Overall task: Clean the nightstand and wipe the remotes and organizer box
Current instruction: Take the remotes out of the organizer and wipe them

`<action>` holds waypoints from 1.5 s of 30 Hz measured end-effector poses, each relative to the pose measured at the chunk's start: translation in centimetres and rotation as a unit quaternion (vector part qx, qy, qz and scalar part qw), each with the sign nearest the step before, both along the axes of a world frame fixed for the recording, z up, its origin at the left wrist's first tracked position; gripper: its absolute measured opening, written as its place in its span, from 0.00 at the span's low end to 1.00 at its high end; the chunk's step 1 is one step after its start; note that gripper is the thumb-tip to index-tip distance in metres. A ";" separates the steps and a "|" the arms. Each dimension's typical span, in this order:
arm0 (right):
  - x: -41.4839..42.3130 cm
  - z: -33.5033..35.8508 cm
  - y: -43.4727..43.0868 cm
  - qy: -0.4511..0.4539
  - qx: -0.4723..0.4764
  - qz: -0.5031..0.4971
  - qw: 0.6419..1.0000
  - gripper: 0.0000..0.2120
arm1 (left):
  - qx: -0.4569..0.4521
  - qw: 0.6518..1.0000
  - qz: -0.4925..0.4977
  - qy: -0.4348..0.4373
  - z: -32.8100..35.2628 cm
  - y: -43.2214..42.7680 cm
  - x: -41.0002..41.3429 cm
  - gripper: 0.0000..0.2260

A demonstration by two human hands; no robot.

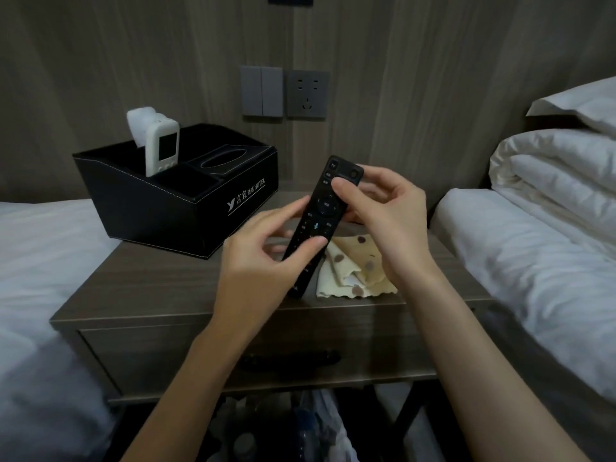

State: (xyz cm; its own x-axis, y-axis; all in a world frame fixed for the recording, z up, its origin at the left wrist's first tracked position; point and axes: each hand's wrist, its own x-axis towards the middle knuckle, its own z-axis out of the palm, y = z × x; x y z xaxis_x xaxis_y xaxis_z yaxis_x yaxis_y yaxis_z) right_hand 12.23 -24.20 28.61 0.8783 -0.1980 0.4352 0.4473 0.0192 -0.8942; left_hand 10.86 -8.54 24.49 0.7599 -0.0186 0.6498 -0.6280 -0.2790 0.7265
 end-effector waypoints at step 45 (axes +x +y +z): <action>0.3 0.4 1.3 -0.163 -0.271 -0.154 0.936 0.06 | -0.231 0.886 -0.236 0.325 0.4 2.5 0.0 0.24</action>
